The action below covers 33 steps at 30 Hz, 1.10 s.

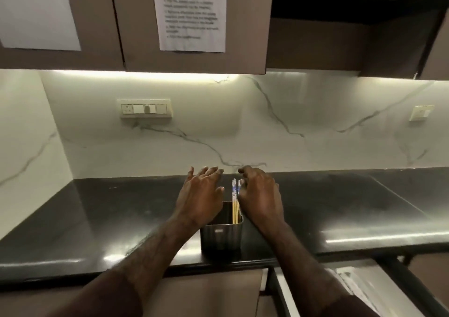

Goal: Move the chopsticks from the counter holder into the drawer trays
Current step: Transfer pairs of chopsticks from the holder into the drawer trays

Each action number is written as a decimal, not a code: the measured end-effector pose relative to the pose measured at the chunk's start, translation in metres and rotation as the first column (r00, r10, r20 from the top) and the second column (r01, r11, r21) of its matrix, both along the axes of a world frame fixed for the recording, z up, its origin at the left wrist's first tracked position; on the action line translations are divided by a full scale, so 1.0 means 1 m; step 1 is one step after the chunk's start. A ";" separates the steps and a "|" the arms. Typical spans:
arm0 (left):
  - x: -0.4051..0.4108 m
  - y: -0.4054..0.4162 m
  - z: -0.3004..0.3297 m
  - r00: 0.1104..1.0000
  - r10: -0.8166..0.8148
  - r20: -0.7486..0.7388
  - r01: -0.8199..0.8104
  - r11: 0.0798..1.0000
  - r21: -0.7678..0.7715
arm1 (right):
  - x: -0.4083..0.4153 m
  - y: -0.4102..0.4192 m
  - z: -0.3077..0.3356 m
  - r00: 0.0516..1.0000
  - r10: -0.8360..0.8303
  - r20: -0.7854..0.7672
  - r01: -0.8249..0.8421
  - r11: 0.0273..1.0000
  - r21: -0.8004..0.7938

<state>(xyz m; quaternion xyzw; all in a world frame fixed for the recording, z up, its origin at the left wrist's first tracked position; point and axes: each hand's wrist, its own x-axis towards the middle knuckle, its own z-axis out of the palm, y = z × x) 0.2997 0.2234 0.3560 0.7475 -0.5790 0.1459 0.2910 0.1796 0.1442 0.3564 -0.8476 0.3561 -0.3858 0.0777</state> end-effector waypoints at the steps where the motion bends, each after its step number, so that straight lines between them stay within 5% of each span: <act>1: 0.012 0.000 -0.002 1.000 0.005 -0.003 -0.005 1.000 -0.002 | 0.013 0.001 -0.003 1.000 0.006 -0.007 -0.006 1.000 0.004; 19: 0.127 -0.109 -0.075 0.994 0.021 -0.103 -0.010 0.994 0.112 | 0.111 -0.105 -0.070 0.990 0.055 -0.130 -0.033 0.985 0.169; 33: 0.142 -0.176 -0.150 0.974 -0.014 -0.225 0.084 0.948 0.306 | 0.126 -0.147 -0.129 0.966 -0.037 -0.256 0.127 0.931 0.343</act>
